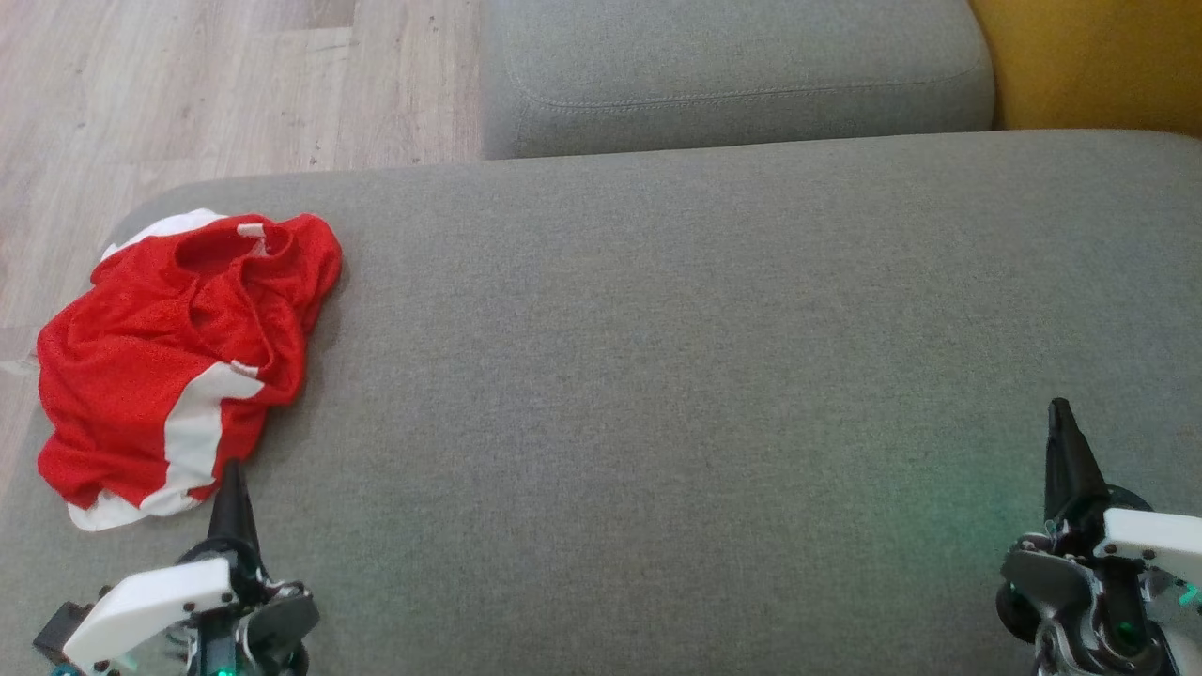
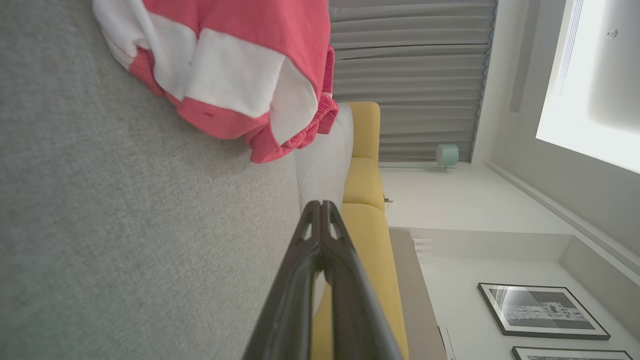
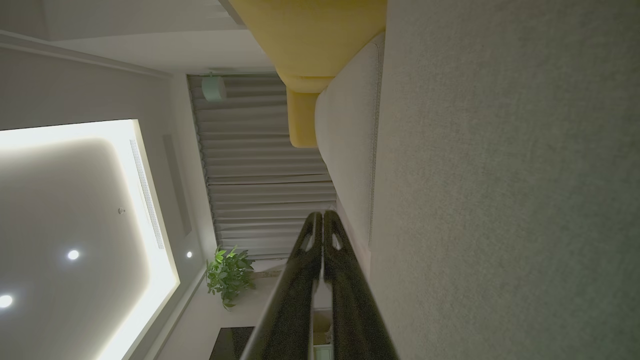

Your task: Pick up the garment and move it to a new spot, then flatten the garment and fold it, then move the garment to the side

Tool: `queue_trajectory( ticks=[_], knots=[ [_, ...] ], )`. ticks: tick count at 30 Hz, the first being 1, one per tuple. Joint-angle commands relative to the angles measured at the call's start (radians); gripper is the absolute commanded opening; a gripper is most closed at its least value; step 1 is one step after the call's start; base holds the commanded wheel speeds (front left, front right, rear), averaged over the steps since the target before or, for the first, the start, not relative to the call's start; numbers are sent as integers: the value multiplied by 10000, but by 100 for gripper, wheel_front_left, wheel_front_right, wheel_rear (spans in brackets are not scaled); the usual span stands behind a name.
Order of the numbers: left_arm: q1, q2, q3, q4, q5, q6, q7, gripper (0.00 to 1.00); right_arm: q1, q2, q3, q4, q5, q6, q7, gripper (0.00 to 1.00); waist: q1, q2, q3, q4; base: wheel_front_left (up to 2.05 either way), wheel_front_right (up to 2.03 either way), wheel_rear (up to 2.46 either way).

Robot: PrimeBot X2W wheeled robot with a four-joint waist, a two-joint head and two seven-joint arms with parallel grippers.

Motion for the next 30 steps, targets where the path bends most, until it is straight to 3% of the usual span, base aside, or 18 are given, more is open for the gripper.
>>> queue_trajectory(
  ticks=[1,30],
  knots=[
    [-474,43,398,-362,-57,-67,29,0,-536,-39,212,-374,74,69,56,0,0,0,0,0,0,0,0],
    [-474,43,398,-362,-57,-67,29,0,-536,-39,212,-374,74,69,56,0,0,0,0,0,0,0,0]
  ],
)
